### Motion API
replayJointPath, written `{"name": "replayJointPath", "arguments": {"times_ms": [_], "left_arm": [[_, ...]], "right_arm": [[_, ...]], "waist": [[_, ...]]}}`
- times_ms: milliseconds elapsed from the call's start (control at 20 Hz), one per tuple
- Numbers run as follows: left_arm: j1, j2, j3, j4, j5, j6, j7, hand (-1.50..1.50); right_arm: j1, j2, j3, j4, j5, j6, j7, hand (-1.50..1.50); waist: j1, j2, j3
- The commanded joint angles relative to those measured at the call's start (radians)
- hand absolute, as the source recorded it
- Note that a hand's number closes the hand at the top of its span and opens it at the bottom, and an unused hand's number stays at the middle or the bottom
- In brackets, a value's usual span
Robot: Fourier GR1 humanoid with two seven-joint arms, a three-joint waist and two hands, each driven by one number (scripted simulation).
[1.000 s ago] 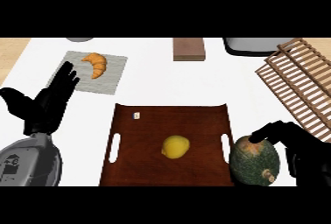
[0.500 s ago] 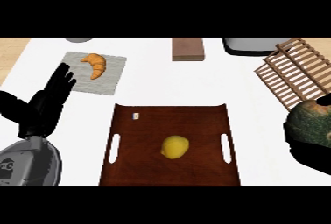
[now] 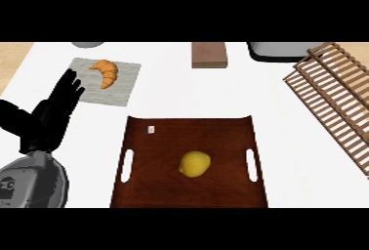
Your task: Pick the squash from the tray and place it in the tiered shelf
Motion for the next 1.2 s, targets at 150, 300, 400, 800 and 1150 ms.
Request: {"name": "replayJointPath", "arguments": {"times_ms": [150, 300, 400, 800, 1150], "left_arm": [[-0.046, 0.011, 0.024, 0.069, 0.004, -0.028, -0.03, 0.0], [0.008, -0.031, -0.018, 0.03, -0.025, -0.021, -0.056, 0.0], [0.0, -0.031, -0.016, 0.003, -0.027, -0.011, -0.011, 0.0], [-0.019, -0.002, 0.025, -0.01, -0.011, -0.041, 0.028, 0.0], [-0.079, -0.024, 0.022, 0.072, -0.027, -0.03, -0.001, 0.0]], "right_arm": [[0.022, -0.121, -0.236, 0.327, -0.139, 0.046, -0.295, 1.5], [0.066, -0.132, -0.277, 0.384, -0.155, 0.061, -0.381, 1.5], [0.03, -0.188, -0.27, 0.473, -0.145, 0.068, -0.422, 1.5], [0.075, -0.216, -0.309, 0.618, -0.138, 0.048, -0.59, 1.5], [-0.026, -0.15, -0.236, 0.798, 0.009, -0.208, -0.606, -1.5]], "waist": [[0.013, 0.005, -0.001], [0.014, 0.003, -0.001], [0.018, 0.003, -0.001], [0.016, 0.002, -0.001], [0.02, 0.005, -0.001]]}}
